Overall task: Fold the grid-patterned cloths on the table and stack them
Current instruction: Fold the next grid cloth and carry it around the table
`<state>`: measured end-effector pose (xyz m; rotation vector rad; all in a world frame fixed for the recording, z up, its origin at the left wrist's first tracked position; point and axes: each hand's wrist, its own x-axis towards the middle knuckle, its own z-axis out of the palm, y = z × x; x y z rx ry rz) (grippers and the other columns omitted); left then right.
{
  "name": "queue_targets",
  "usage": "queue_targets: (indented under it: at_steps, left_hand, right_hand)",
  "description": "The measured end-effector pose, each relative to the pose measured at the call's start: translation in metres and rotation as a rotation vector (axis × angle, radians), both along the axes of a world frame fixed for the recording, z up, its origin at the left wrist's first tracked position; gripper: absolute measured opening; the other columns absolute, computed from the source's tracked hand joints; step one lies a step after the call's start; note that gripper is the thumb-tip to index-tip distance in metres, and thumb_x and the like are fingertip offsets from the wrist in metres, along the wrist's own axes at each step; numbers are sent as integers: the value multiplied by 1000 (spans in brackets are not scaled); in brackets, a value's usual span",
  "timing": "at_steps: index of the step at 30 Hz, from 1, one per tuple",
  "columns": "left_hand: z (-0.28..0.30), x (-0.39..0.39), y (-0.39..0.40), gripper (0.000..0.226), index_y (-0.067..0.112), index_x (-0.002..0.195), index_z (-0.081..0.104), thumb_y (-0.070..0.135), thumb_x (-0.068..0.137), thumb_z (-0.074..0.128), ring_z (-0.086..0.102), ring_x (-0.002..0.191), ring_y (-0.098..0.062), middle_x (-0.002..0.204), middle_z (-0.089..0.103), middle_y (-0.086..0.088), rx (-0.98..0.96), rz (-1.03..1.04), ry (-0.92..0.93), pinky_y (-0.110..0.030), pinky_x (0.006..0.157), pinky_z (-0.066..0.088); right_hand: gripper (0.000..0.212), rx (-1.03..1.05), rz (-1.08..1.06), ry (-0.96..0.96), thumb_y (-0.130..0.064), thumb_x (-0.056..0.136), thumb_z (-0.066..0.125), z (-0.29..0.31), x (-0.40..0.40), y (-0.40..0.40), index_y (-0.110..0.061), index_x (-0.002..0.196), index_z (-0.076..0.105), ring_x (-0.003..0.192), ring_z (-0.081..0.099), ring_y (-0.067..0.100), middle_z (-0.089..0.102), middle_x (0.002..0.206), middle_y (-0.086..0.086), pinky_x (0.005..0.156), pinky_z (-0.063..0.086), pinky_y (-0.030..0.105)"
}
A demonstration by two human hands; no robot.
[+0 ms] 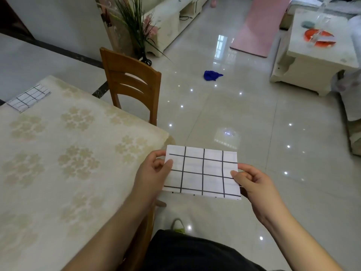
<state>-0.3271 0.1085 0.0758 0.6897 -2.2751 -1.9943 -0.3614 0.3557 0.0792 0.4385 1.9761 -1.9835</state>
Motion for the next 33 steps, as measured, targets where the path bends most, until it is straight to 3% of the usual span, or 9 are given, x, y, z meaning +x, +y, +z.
queue_targets:
  at_steps: [4, 10, 19, 23, 26, 28, 30, 33]
  left_hand:
    - [2, -43, -13, 20, 32, 111, 58, 28, 92, 64, 72, 82, -14, 88, 73, 0, 2, -10, 8, -40, 76, 61]
    - [-5, -100, -10, 22, 32, 112, 58, 29, 91, 65, 71, 79, -11, 86, 73, 3, 8, 51, 6, -27, 71, 59]
    - [-16, -212, 25, 24, 32, 115, 58, 31, 91, 65, 70, 84, -25, 87, 70, -10, -53, 129, -62, -44, 81, 58]
    - [-6, -263, 42, 21, 36, 111, 57, 29, 92, 64, 53, 63, -13, 67, 50, -2, -99, 166, -43, -27, 63, 48]
    - [-2, -294, 48, 26, 31, 118, 57, 28, 92, 64, 45, 57, -6, 64, 43, 5, -108, 186, -39, -19, 57, 41]
    - [-1, -312, 49, 28, 29, 120, 57, 28, 92, 64, 48, 58, -10, 64, 43, 5, -110, 211, -55, -22, 59, 46]
    - [-5, -329, 47, 29, 29, 120, 58, 29, 92, 65, 55, 65, -23, 67, 47, 0, -84, 217, -66, -38, 70, 56]
    - [-9, -353, 40, 24, 31, 115, 61, 26, 92, 65, 47, 66, -22, 68, 44, -2, -43, 261, -56, -41, 71, 49]
  right_hand:
    - [18, 5, 10, -11, -8, 90, 66, 3, -45, -12, -14, 107, 68, 63, 56, 10, 50, 56, -7, 72, 49, 29]
    - [17, 42, 67, -24, -8, 90, 66, -3, -114, -11, -14, 106, 67, 57, 51, 7, 49, 53, -11, 68, 44, 27]
    - [19, 13, 156, 12, -10, 89, 68, -13, -254, 17, -19, 106, 67, 67, 54, 11, 53, 59, -7, 69, 46, 27]
    - [20, 7, 197, 25, -10, 89, 68, -4, -310, 33, -21, 106, 66, 66, 51, 12, 53, 59, -7, 69, 47, 26]
    - [20, -6, 223, 21, -9, 89, 67, 3, -347, 38, -21, 106, 66, 68, 57, 13, 60, 68, -2, 69, 50, 24]
    - [19, -22, 226, 20, -10, 89, 67, 5, -368, 38, -23, 104, 66, 71, 61, 14, 65, 74, 1, 72, 52, 26]
    - [19, -22, 238, 20, -11, 90, 66, 5, -388, 35, -24, 104, 66, 72, 64, 12, 69, 78, 1, 73, 53, 25]
    - [19, -26, 264, 10, -12, 91, 66, 2, -417, 24, -25, 104, 66, 73, 66, 10, 71, 80, -1, 73, 54, 24]
